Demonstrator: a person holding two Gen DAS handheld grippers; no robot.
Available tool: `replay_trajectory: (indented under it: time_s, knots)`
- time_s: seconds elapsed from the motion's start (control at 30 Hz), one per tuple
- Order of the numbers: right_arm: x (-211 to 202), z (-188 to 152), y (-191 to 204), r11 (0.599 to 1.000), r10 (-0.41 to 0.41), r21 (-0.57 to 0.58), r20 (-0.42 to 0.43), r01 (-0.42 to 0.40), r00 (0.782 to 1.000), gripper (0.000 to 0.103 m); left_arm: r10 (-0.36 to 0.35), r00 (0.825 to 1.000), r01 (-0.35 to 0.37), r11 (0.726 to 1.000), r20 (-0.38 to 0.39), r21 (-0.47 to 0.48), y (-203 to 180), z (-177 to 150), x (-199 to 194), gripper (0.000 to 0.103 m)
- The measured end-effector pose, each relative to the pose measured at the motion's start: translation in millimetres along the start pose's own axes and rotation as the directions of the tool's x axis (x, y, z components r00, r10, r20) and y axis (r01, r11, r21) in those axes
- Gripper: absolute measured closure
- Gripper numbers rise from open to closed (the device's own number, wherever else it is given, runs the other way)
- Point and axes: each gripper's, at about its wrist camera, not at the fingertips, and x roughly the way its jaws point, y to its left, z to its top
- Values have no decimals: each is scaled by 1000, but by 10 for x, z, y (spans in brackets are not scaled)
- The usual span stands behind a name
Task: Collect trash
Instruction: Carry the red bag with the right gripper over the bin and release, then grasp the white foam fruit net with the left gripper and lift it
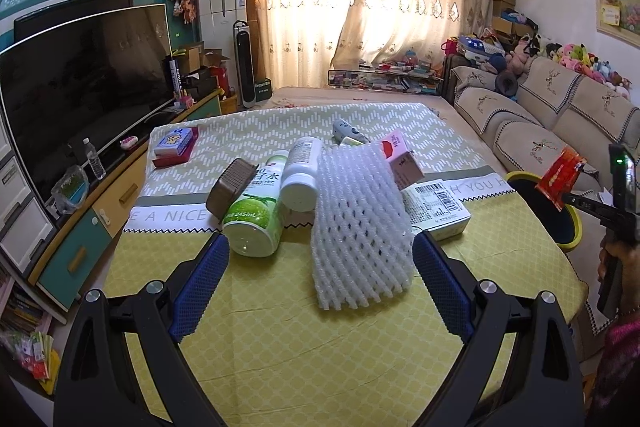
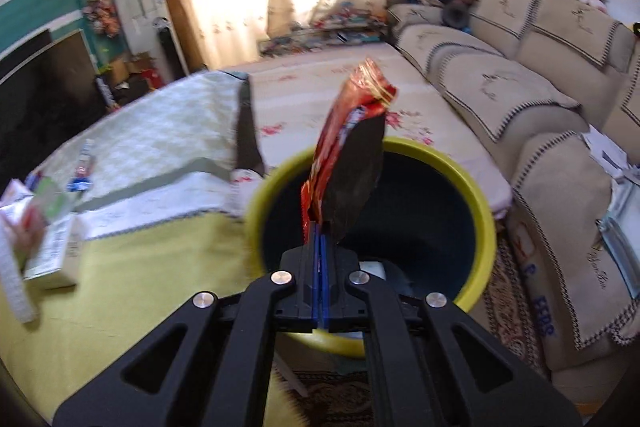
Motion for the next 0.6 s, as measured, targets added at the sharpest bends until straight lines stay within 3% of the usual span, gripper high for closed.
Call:
replay_trajectory:
  time_s: [0.13,0.23,0.5,0.6]
  knots:
    - [269,15,-130,999,-41,4,-54,42,998,99,-4,1000,4,1000,-2,8,-40,9,7,11]
    - [366,10,-215,998,-58,25,-73,60,996,87,-6,1000,6,1000,-4,12,-58,10,18,11]
    - [98,-47,-126,999,-2,33,-22,3,1000,72,-16,999,16,1000,-38,7,-96,-16,156,8]
    - [-14,-51,14,1000,20,11,1,-20,1000,72,-24,998,24,1000,-57,6,-118,-31,230,8]
